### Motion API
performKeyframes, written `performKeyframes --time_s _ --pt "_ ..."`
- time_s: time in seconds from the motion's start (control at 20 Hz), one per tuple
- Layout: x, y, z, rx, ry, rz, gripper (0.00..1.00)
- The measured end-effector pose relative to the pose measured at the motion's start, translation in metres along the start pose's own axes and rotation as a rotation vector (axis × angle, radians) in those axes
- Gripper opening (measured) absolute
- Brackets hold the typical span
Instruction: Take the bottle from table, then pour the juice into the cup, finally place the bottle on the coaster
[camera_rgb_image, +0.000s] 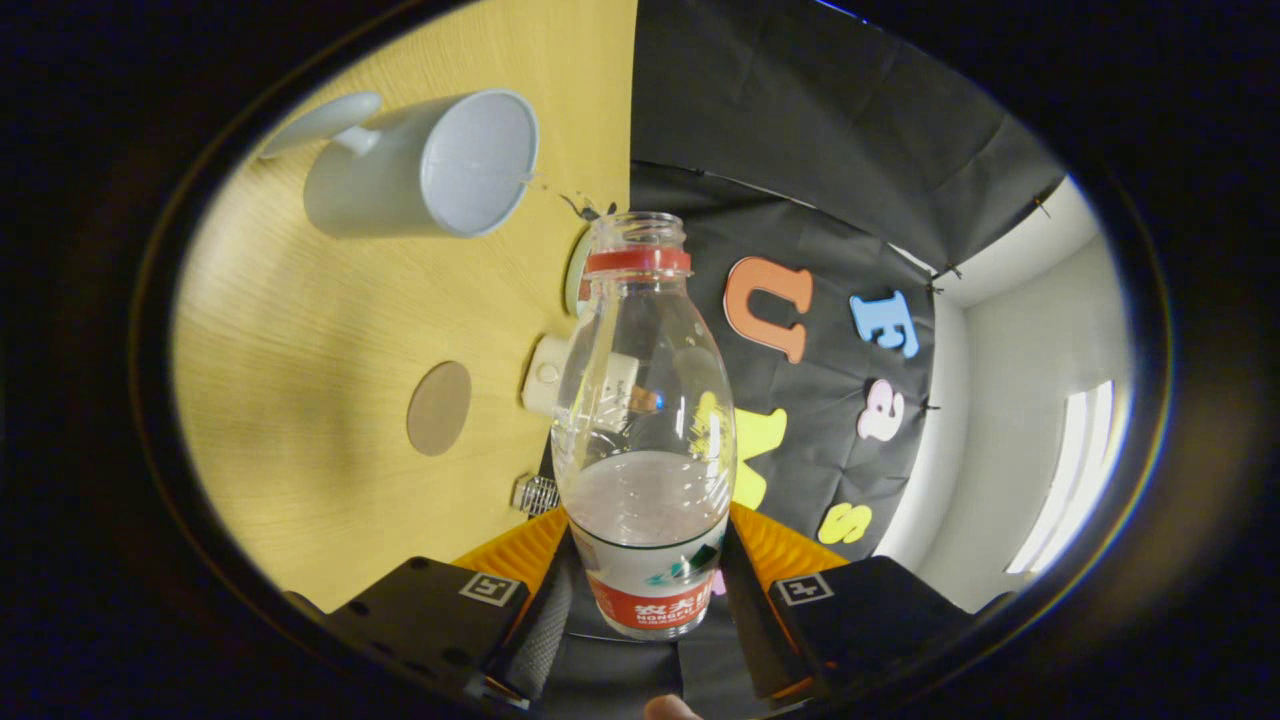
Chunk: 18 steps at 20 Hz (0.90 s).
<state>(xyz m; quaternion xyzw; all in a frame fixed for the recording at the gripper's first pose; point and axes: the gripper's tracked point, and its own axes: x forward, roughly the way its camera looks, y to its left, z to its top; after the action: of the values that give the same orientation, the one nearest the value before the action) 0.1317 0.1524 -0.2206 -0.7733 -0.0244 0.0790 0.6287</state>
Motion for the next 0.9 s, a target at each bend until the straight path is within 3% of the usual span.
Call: performKeyframes --time_s 0.9 --pt "0.002 -0.021 0.003 -0.098 -0.015 -0.017 0.78"
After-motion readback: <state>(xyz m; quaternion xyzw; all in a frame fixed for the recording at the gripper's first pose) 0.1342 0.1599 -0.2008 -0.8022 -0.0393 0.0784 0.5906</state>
